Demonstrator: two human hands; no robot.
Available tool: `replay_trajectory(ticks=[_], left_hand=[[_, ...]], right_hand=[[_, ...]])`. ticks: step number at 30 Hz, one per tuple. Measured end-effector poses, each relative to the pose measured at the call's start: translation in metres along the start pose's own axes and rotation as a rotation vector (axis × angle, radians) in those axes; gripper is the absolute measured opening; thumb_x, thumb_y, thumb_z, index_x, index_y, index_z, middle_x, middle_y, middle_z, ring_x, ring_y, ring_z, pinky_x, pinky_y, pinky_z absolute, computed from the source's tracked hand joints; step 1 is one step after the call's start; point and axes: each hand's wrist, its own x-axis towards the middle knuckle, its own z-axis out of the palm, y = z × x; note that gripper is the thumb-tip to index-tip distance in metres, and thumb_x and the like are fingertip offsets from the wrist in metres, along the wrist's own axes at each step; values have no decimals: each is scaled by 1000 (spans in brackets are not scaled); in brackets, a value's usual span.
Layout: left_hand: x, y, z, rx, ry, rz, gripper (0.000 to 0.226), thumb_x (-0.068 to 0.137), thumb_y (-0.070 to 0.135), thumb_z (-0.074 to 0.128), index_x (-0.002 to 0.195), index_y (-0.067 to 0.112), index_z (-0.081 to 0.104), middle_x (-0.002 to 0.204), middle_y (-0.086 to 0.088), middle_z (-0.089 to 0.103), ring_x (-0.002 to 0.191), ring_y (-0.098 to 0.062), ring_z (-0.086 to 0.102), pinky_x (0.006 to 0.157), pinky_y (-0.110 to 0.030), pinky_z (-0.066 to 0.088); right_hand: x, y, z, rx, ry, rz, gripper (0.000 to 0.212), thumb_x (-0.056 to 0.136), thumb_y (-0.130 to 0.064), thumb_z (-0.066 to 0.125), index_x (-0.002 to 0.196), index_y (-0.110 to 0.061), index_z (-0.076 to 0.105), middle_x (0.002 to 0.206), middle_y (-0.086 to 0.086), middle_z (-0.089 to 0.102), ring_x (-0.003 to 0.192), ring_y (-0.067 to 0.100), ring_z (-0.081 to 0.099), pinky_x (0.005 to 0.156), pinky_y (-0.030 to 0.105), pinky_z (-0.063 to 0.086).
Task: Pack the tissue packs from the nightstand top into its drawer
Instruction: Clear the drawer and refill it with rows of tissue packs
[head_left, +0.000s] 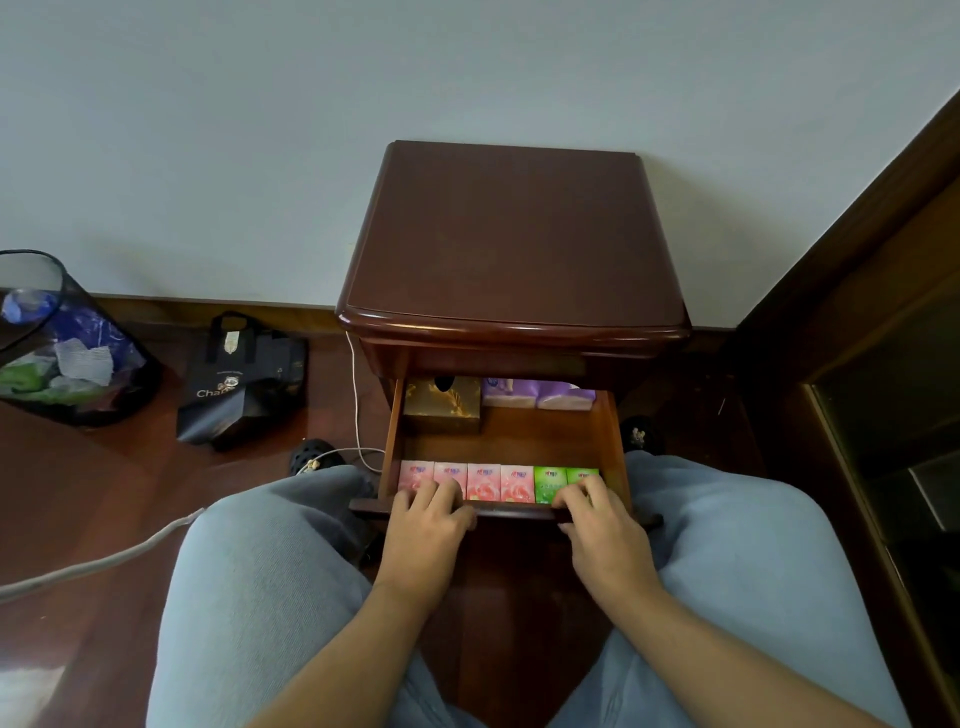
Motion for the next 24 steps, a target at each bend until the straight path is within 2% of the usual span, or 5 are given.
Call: replay_trajectory(ticks=[5,10,14,17,24], left_hand=[[2,-4,14,48,65,51,40,71,22,89,110,26,79,104,0,68,94,-23,66,82,-40,58],[7,-5,23,-16,-11,-28,61,82,24,74,142,24,62,127,0,64,116,-22,62,93,-40,55],[17,-5,27,-87,-65,-99,64,93,33,47,157,28,40,151,-1,48,143,-21,44,114,-45,43],[22,-4,38,-57,-145,-110,77,95,39,38,166,30,11,167,-4,25,157,-24,19,126,-51,24],[38,-18,47,-9,-239,-128,101,98,39,49,157,32,-33,173,-4,-13,158,-24,-20,128,-57,8]], right_hand=[[11,-7,10,62,120,-5,21,89,-8,75,92,-25,62,97,-9,54,90,15,54,54,25,49],[28,-6,19,122,211,5,18,86,-10,77,95,-23,70,96,-7,56,93,16,56,57,24,51],[22,-11,30,104,115,-111,44,89,-14,71,132,-20,66,120,-6,56,117,15,56,91,30,59],[16,-13,42,32,11,-112,82,85,-12,73,159,-17,38,154,-3,41,149,17,37,126,44,29],[28,-13,55,-76,-93,-127,84,99,-21,53,166,-17,3,174,-1,-10,160,23,-8,129,48,0]])
